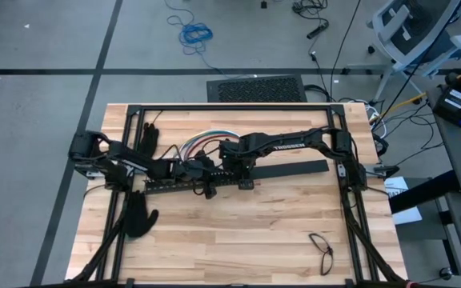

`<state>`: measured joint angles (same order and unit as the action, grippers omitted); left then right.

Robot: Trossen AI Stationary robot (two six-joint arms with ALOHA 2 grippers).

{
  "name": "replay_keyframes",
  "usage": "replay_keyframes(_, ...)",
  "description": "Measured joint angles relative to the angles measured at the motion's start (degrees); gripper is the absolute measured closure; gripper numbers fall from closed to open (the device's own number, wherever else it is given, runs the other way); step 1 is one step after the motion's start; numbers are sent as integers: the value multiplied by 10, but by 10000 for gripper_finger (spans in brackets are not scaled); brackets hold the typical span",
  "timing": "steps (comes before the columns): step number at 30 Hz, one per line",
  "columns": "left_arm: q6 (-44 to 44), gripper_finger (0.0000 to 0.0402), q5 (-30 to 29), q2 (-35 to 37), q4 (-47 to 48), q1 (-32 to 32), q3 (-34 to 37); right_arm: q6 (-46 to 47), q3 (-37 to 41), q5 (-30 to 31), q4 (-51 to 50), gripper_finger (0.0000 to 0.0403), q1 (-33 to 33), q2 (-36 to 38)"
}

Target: Ziptie cables

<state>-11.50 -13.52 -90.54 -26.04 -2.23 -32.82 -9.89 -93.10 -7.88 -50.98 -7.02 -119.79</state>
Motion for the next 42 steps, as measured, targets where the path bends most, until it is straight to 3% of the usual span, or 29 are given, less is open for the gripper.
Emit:
replay_keyframes(9, -1, 196, 1, 21, 31, 6, 0, 0, 0, 0, 0, 158, 0, 0)
replay_keyframes(14, -14, 158, 30, 17, 28, 6, 0, -1, 0, 0, 0, 158, 0, 0)
replay_keyframes(42, 23, 147, 33, -54, -42, 7, 0, -3, 0, 2, -1, 158, 0, 0)
